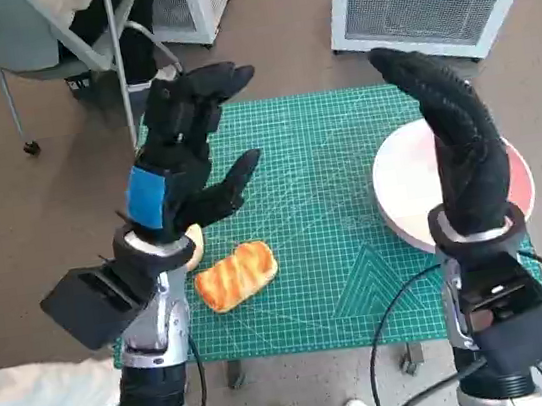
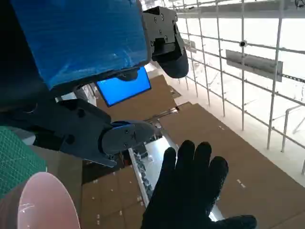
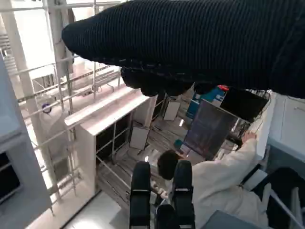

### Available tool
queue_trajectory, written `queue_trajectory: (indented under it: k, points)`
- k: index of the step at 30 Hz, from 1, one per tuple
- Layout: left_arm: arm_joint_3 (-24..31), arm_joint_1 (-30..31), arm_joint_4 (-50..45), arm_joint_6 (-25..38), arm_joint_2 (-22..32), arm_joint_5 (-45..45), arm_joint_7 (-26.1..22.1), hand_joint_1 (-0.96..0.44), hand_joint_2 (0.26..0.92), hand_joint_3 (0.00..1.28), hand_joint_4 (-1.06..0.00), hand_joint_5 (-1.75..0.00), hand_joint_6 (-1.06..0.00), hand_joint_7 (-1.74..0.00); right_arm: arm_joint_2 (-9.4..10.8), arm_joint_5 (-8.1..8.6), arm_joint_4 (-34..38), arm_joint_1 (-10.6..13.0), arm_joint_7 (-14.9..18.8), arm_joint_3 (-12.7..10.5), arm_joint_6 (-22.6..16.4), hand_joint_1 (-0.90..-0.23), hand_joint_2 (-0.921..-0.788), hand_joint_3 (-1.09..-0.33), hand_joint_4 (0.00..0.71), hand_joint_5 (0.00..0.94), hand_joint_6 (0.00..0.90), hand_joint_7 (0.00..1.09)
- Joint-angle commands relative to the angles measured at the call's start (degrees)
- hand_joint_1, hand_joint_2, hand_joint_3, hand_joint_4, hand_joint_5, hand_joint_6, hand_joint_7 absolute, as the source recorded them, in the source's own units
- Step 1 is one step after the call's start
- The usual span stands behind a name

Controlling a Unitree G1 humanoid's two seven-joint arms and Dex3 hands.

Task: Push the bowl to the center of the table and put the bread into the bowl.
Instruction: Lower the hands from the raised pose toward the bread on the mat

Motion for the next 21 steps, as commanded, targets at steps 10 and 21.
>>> queue_trajectory:
  k: [10,21]
  points:
    - [0.2,0.6,-0.9,-0.4,0.1,0.0,0.2,-0.27,0.796,0.57,0.0,-0.81,0.0,-1.0,0.2,0.04,-0.1,1.5,-0.4,0.1,0.7,-0.365,-0.921,-0.53,0.423,0.002,0.067,0.81]
    - [0.0,1.0,-1.2,-0.5,0.0,0.3,0.3,-0.27,0.793,0.58,0.0,-0.81,0.0,-1.0,-0.8,1.27,0.2,2.7,0.2,-1.1,-0.2,-0.356,-0.921,-0.534,0.422,0.001,0.063,0.81]
